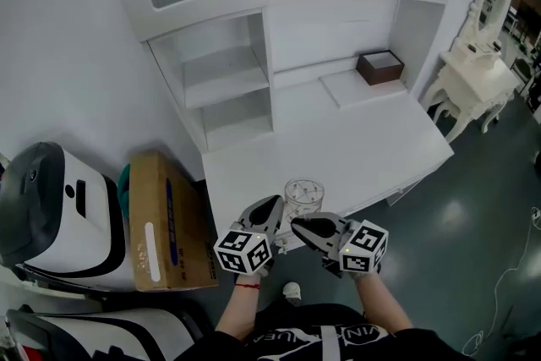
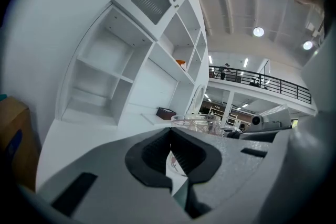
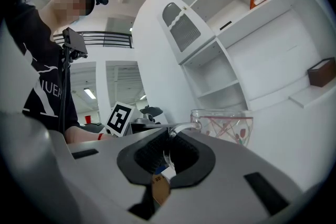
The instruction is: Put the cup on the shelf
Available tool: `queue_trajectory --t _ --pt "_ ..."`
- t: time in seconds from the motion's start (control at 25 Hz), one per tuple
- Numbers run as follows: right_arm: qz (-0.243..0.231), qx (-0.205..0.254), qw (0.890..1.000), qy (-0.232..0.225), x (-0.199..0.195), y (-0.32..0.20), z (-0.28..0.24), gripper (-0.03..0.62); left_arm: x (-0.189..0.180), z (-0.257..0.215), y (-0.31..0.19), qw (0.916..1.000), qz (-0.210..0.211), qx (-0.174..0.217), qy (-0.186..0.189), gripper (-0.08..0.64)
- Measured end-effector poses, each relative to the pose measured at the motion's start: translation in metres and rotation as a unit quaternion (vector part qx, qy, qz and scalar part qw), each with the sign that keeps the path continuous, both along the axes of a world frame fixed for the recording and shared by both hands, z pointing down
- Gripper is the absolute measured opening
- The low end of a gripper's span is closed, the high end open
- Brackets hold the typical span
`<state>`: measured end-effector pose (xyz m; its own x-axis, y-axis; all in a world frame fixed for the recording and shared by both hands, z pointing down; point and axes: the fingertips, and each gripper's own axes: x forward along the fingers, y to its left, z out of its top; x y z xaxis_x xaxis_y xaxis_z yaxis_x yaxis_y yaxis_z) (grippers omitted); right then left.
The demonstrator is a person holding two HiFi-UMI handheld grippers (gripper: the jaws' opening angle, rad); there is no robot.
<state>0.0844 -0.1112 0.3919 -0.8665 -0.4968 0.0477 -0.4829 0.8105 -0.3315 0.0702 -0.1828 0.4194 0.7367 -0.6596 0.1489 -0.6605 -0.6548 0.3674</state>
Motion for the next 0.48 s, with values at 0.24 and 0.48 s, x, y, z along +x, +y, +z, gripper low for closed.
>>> queue_trajectory --t 0.24,0.48 --pt "-0.015 -0.010 1.000 0.001 -0.022 -0.039 0.011 0.009 -0.023 0.010 -0.027 0.9999 0.010 0.002 -0.006 0.008" --pt "-0.068 -0.022 0.997 -0.002 -0.054 -0.067 0.021 0.009 -0.061 0.021 -0.049 0.9996 -0.028 -0.003 -0.004 0.008"
